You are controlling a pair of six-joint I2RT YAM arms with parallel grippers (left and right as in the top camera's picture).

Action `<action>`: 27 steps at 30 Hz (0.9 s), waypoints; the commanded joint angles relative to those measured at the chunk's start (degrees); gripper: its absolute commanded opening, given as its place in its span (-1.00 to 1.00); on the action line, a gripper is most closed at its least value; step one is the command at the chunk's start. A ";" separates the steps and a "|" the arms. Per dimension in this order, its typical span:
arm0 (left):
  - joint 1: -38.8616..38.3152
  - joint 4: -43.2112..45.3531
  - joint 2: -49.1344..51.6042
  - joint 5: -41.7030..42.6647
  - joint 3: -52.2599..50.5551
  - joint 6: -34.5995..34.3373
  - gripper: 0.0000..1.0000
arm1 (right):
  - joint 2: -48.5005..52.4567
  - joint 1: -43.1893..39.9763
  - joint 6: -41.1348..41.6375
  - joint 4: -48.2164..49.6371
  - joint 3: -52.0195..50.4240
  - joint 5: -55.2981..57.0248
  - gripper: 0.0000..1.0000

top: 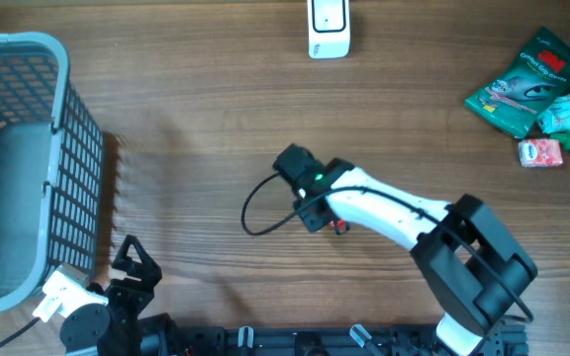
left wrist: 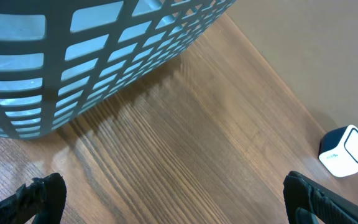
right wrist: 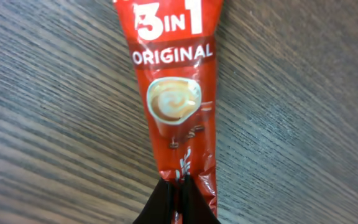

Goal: Scan the item barcode

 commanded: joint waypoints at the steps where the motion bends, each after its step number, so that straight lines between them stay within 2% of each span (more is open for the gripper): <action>1: 0.11 0.02 -0.13 -0.74 -0.09 -0.35 1.00 | 5.03 -3.93 -4.24 -3.87 -2.93 -16.33 -0.91; 5: 0.11 0.02 -0.13 -0.74 -0.09 -0.35 1.00 | 4.24 -9.22 -13.84 -8.61 0.87 -35.50 -0.91; 9: 0.11 0.02 -0.13 -0.74 -0.09 -0.37 1.00 | 3.96 -15.80 -26.77 -14.01 3.61 -58.42 -0.91; 14: 0.11 0.02 -0.13 -0.74 -0.09 -0.37 1.00 | 3.96 -19.34 -37.20 -17.07 3.61 -72.76 -0.91; 20: 0.11 0.02 -0.13 -0.74 -0.09 -0.35 1.00 | 3.96 -19.34 -38.71 -17.59 3.61 -79.36 -0.91; 27: 0.11 0.02 -0.13 -0.74 -0.09 -0.35 1.00 | 3.96 -19.34 -39.95 -17.46 3.61 -93.02 -0.91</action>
